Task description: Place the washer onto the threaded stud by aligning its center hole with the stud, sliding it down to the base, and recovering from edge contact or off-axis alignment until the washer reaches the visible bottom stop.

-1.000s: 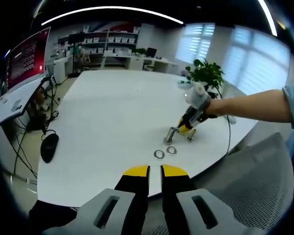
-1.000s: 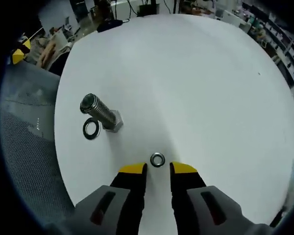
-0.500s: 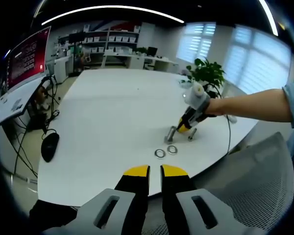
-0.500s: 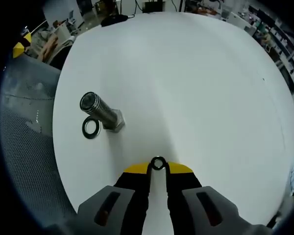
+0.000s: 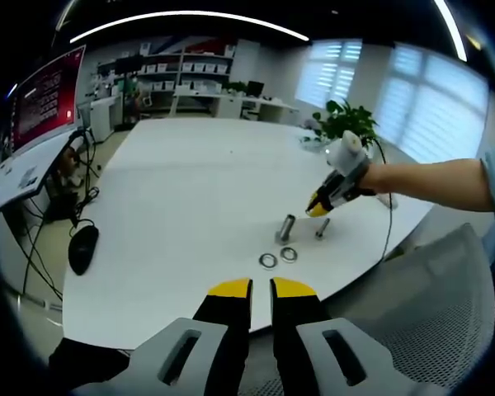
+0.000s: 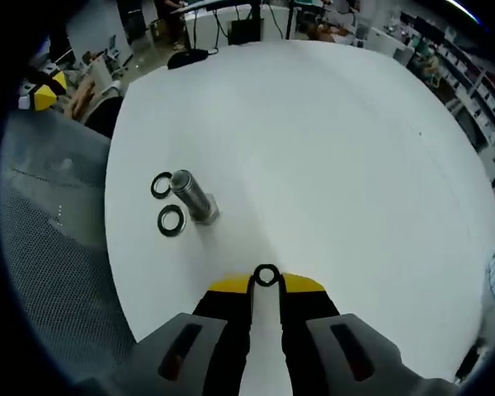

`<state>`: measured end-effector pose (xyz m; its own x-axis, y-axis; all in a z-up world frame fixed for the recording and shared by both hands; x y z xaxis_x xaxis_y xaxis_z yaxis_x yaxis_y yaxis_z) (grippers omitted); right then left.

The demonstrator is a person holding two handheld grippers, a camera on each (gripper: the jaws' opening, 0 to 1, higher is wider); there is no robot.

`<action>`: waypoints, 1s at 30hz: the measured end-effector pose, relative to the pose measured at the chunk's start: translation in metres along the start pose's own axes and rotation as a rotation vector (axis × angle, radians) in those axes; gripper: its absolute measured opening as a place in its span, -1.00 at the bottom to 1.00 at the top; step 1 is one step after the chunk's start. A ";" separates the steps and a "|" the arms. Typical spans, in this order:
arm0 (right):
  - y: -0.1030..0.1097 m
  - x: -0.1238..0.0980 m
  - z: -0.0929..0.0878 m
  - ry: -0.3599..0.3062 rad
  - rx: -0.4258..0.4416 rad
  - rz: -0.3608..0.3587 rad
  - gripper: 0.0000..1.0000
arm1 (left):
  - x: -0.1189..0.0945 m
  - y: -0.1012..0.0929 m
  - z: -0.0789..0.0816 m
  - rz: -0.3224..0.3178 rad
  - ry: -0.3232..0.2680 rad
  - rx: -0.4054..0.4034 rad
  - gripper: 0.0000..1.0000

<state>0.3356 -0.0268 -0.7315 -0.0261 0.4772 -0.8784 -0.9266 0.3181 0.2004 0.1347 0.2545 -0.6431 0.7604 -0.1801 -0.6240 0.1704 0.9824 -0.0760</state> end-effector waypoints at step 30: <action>0.044 -0.043 -0.012 0.018 -0.035 0.048 -0.72 | -0.003 -0.001 0.000 -0.003 -0.016 -0.009 -0.87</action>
<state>0.2917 -0.0432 -0.6904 -0.0774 0.4766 -0.8757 -0.9366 0.2663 0.2277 0.1328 0.2536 -0.6411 0.7697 -0.1839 -0.6113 0.1671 0.9823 -0.0851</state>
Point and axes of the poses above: the point that each gripper's makers call its tool centre point, and the gripper's own axes: x roughly forward along the fingers, y roughly to its left, z roughly out of its top, the point moved 7 cm from there along -x, roughly backward along the fingers, and after that the axes turned 14 degrees about z, right-handed, at the moved point
